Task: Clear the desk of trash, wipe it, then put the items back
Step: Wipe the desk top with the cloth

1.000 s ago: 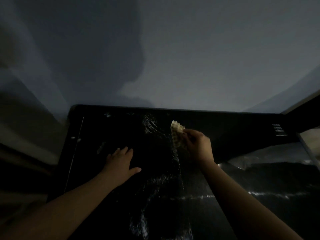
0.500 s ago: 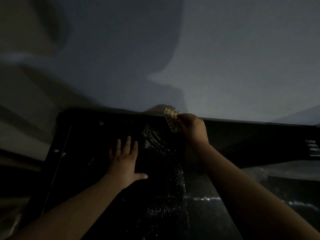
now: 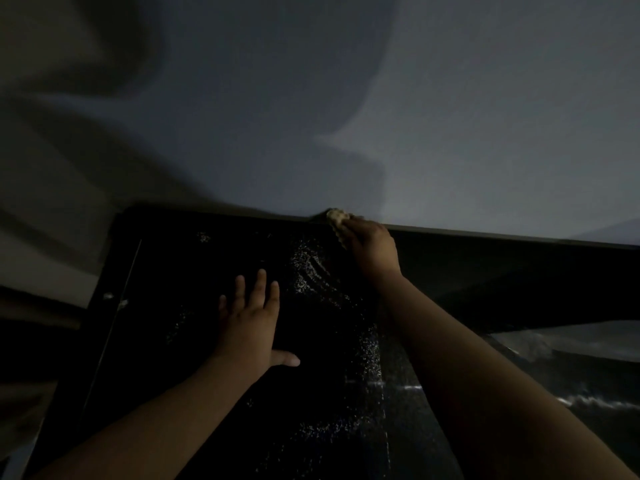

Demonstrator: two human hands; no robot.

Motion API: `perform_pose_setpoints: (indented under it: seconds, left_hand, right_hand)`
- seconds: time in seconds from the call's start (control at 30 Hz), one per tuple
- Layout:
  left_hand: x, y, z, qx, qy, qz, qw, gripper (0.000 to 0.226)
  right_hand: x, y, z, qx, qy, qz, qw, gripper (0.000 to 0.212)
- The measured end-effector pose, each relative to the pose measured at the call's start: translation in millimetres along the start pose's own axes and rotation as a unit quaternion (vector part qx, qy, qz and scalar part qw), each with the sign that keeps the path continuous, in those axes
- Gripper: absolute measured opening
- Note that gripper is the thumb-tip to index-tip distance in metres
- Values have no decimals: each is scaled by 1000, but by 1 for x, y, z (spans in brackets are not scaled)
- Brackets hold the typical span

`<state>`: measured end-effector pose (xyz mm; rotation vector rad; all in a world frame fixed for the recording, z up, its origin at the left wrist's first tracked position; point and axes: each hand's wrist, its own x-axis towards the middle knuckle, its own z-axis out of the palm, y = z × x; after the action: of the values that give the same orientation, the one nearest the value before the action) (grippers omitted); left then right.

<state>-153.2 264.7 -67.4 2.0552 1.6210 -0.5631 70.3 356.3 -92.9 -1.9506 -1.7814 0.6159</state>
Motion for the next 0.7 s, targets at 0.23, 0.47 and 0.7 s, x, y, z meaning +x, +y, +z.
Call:
perform_pose_setpoints:
  seconds: [0.23,0.47,0.7]
  left_hand:
    - [-1,0,0,-1,3,0,1000,127]
    - [-2,-1,0,-12,-2,7,1000,127]
    - [-1,0,-1,-14,-8,4,1000,128]
  right_hand:
    - [-10,5,6,18,16,-15,1000,31]
    - [-30,11,10,7,21,-33,999,30]
    - [-48,15,13,19,27,-34,999,30]
